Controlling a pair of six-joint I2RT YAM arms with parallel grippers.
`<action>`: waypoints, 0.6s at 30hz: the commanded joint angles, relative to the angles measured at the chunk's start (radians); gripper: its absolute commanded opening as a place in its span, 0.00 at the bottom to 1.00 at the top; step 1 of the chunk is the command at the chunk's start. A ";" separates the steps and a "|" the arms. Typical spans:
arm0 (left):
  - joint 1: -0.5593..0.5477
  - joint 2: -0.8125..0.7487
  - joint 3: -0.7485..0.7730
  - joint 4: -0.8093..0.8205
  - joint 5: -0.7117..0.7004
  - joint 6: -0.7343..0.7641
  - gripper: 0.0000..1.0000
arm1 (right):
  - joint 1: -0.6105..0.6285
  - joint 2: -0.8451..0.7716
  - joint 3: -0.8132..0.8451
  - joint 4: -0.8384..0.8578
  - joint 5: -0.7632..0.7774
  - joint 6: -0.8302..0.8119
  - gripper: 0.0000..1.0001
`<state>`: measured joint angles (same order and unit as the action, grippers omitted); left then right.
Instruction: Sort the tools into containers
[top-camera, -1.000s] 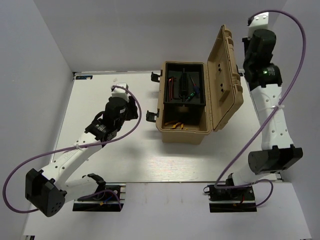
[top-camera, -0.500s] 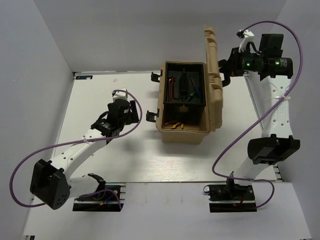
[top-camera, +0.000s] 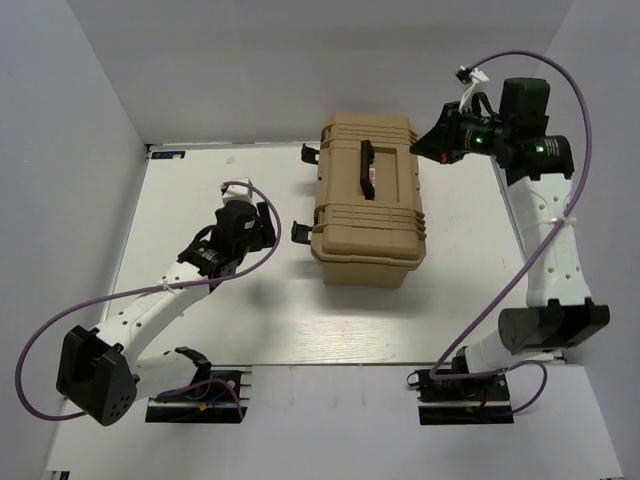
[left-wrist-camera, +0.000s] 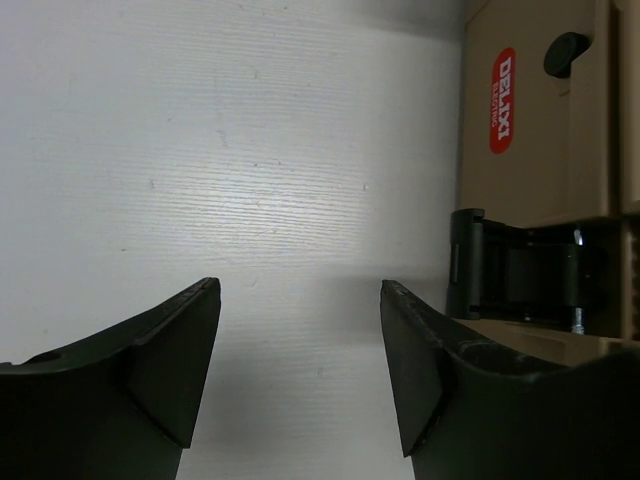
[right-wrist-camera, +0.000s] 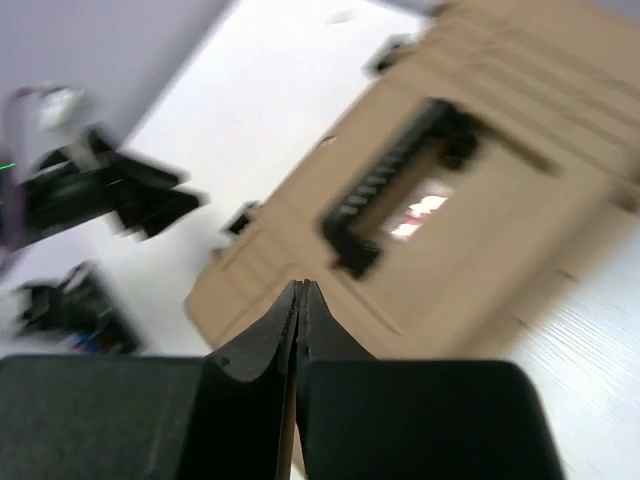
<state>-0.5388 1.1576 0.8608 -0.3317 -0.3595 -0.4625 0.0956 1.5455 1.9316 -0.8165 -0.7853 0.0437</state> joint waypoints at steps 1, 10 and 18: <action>0.002 0.010 -0.005 0.040 0.059 -0.028 0.74 | -0.002 -0.110 -0.063 0.126 0.375 0.022 0.00; -0.010 0.194 0.040 0.160 0.215 -0.016 0.55 | -0.008 -0.274 -0.324 0.206 0.502 0.013 0.16; -0.029 0.278 0.066 0.247 0.424 0.038 0.53 | -0.007 -0.282 -0.373 0.212 0.488 0.021 0.19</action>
<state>-0.5465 1.4395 0.8837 -0.1772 -0.0803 -0.4496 0.0910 1.2842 1.5646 -0.6579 -0.3096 0.0586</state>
